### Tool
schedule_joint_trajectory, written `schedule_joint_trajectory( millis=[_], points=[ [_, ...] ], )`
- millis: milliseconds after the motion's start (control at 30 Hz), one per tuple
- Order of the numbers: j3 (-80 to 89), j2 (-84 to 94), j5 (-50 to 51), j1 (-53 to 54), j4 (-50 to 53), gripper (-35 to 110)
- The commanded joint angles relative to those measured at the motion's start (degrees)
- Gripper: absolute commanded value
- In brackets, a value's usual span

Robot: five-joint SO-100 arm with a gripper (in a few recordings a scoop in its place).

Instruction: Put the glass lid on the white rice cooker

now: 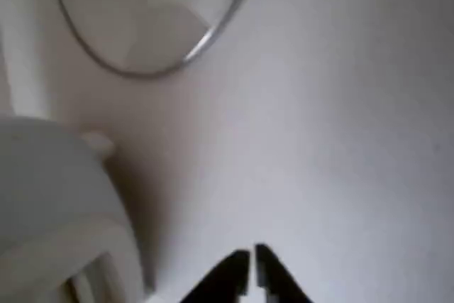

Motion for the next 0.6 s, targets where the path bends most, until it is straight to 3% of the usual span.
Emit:
schedule_joint_trajectory(
  millis=[0,567],
  points=[
    [-0.2,0.7,0.4,0.4,-0.2,0],
    [-0.2,0.7,-2.1,-1.9,-0.2,1]
  ],
)
